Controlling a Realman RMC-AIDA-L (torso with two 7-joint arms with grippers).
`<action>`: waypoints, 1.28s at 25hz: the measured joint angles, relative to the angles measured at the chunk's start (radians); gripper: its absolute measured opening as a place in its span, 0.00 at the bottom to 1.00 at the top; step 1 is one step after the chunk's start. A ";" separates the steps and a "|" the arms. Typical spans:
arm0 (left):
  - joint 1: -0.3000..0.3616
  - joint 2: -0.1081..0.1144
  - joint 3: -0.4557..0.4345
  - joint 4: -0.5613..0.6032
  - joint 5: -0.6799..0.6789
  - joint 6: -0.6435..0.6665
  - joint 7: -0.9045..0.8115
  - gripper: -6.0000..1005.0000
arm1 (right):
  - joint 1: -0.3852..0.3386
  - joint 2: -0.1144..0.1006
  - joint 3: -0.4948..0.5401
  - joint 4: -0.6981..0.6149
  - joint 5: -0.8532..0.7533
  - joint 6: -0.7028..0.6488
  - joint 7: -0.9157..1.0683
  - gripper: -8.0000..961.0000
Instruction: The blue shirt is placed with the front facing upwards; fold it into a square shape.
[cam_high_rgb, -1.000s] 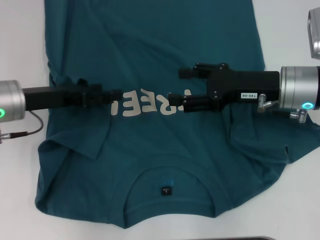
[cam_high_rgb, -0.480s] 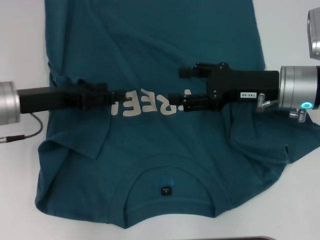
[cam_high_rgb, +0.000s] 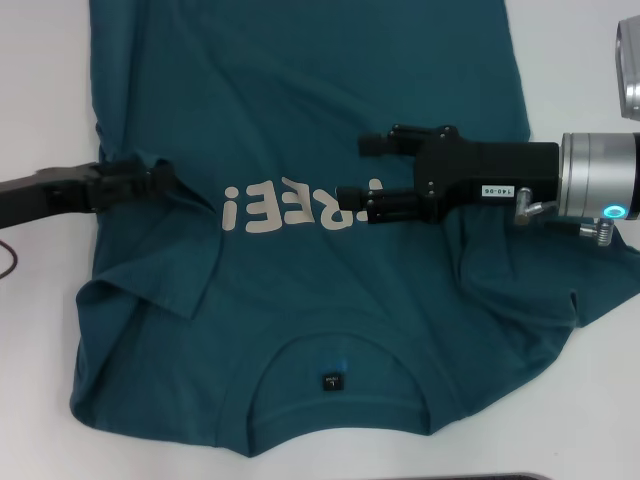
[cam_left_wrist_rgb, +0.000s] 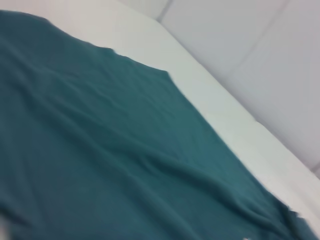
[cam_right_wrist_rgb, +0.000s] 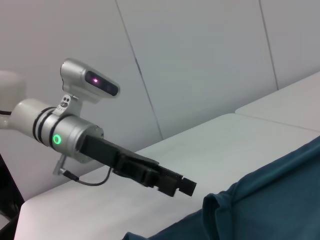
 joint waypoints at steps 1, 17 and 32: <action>0.001 0.000 0.000 0.003 0.002 -0.018 0.000 0.84 | 0.000 0.000 0.000 0.000 0.000 0.001 0.000 0.94; -0.072 -0.025 0.096 0.118 0.014 -0.184 0.000 0.84 | -0.004 -0.001 -0.001 0.000 0.000 0.005 0.006 0.94; -0.100 -0.022 0.116 0.130 -0.080 -0.069 0.024 0.84 | -0.004 0.000 0.000 0.000 0.000 -0.003 -0.001 0.94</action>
